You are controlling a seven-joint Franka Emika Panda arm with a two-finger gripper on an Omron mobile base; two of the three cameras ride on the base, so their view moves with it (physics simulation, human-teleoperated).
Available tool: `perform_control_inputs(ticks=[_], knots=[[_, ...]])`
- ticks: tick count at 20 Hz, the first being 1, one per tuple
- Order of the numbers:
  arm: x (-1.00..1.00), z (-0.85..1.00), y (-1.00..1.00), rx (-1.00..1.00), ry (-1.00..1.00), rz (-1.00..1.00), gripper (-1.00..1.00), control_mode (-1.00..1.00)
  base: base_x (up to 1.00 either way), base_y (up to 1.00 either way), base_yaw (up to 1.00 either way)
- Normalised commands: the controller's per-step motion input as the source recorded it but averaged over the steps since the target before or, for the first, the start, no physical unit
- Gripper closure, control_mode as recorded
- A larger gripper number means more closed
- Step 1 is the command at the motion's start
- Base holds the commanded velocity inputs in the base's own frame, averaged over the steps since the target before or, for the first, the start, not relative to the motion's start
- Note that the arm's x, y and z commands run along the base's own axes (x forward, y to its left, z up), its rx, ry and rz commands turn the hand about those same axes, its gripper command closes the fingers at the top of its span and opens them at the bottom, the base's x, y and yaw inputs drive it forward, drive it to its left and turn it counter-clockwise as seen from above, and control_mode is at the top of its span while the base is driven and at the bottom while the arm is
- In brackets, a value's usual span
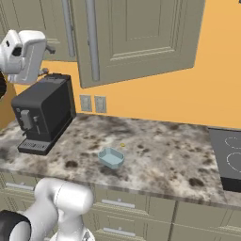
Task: Pick the pan from the cabinet and place it on the stove. Then turn on the stove burner for the pan.
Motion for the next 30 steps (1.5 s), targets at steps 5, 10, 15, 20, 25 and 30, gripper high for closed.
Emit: perform_control_inputs(ticks=[5,10,15,20,25,30], knots=[[0.63,-0.01,-0.54,-0.08,0.18,-0.08,-1.00,-1.00,0.00,0.00,0.00],[0.31,-0.01,-0.58,-0.05,0.13,-0.07,-1.00,-1.00,0.00,0.00,0.00],[-0.18,-0.02,-0.71,-0.04,0.06,-0.10,-1.00,-1.00,0.00,0.00,0.00],[-0.44,-0.04,-0.85,-0.02,0.01,-0.12,-1.00,-1.00,0.00,0.00,0.00],[-0.33,-0.01,-0.98,0.00,0.05,-0.12,-1.00,-1.00,0.00,0.00,0.00],[-0.08,-0.05,-1.00,0.00,0.15,-0.11,-1.00,-1.00,0.00,0.00,0.00]])
